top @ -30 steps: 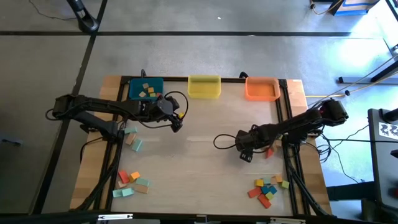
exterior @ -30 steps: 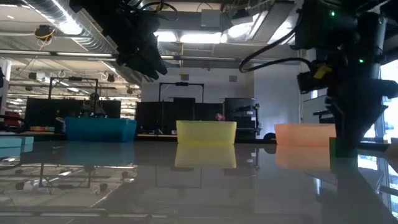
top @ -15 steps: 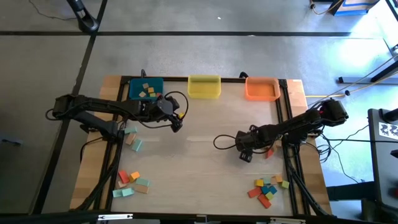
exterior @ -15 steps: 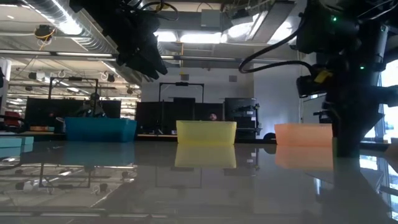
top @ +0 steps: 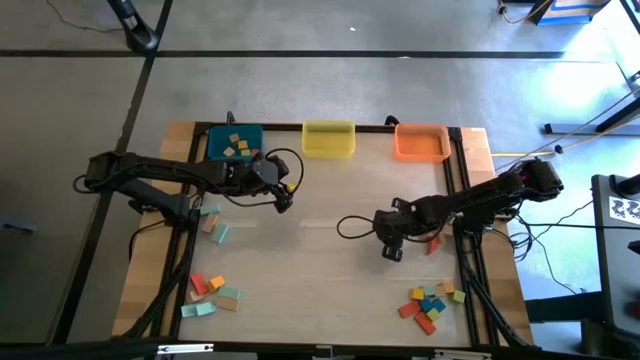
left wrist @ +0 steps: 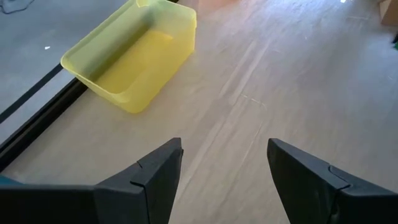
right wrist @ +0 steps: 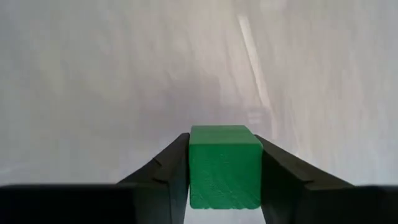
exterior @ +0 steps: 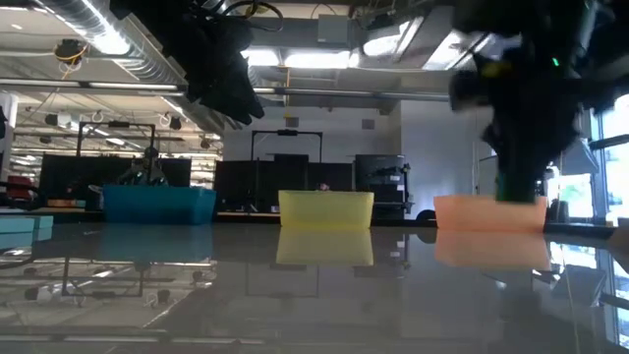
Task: Sort blocks by size
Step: Put the green square block into the blue bin
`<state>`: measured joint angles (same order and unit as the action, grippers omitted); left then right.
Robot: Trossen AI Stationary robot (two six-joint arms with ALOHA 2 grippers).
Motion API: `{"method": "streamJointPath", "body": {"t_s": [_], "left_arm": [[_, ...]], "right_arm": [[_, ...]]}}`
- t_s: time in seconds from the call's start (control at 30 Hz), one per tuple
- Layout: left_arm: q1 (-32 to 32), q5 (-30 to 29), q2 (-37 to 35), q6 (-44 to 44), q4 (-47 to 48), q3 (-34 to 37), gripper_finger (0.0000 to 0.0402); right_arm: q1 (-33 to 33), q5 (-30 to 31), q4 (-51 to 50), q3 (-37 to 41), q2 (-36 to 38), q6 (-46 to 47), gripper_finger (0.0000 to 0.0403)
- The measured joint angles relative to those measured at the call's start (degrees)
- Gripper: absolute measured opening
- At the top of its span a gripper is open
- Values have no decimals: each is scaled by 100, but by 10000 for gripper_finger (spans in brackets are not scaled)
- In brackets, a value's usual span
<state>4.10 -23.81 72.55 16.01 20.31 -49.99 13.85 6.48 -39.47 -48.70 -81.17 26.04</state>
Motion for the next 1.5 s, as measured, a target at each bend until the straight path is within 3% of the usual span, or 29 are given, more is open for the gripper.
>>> {"method": "streamJointPath", "body": {"t_s": [0.3, 0.57, 0.9, 1.13, 1.5], "left_arm": [[2, 1, 0, -130, -98, -1, 224], [-494, 8, 0, -1209, -1209, -1, 224], [-1106, 3, 357, -2836, -2498, -3, 224], [-1225, 4, 908, -3956, -3388, -3, 224], [-1314, 2, 1286, -5119, -4516, -3, 224]], "right_arm": [[-130, 689, 242, -167, 629, -790, 133], [-808, -152, 1945, 375, 977, -1408, 133], [-1617, -1755, 5781, 1118, 743, -1450, 134], [-1652, -2022, 6962, 1129, 468, -1169, 135], [-1650, -1885, 7853, 1133, 221, -588, 135]]}}
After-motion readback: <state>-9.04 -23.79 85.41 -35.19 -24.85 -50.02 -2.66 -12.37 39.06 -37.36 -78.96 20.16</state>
